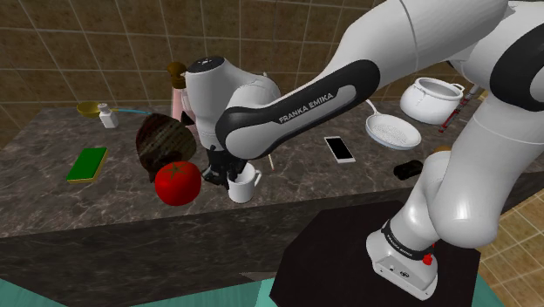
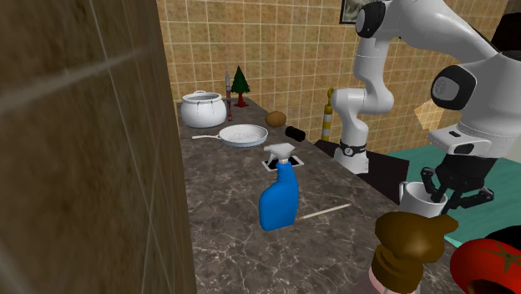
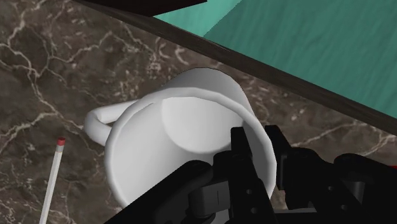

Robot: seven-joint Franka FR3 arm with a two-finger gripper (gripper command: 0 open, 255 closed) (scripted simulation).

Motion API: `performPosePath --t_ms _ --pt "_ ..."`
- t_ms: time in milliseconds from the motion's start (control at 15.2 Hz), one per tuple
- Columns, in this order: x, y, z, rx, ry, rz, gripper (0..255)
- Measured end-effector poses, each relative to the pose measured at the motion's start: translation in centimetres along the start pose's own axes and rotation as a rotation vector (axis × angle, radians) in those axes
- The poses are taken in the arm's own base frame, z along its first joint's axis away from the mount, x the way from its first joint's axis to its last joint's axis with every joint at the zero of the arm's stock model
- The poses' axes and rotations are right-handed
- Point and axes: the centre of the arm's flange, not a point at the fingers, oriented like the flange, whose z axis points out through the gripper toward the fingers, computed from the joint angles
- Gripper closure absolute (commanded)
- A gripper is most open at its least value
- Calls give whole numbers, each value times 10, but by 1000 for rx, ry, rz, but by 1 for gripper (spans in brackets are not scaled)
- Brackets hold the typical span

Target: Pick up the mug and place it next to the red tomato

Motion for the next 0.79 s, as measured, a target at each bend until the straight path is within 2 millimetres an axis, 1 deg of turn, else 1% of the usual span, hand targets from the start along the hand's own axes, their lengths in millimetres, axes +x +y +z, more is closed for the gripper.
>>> performPosePath --t_ms 66,132,528,594,792 --pt "0 0 0 0 0 0 255" --pt "0 0 0 0 0 0 0" --pt "0 0 0 0 0 0 0" --pt "0 -1 -6 0 0 0 0" --pt "-1 0 -40 1 1 0 0"
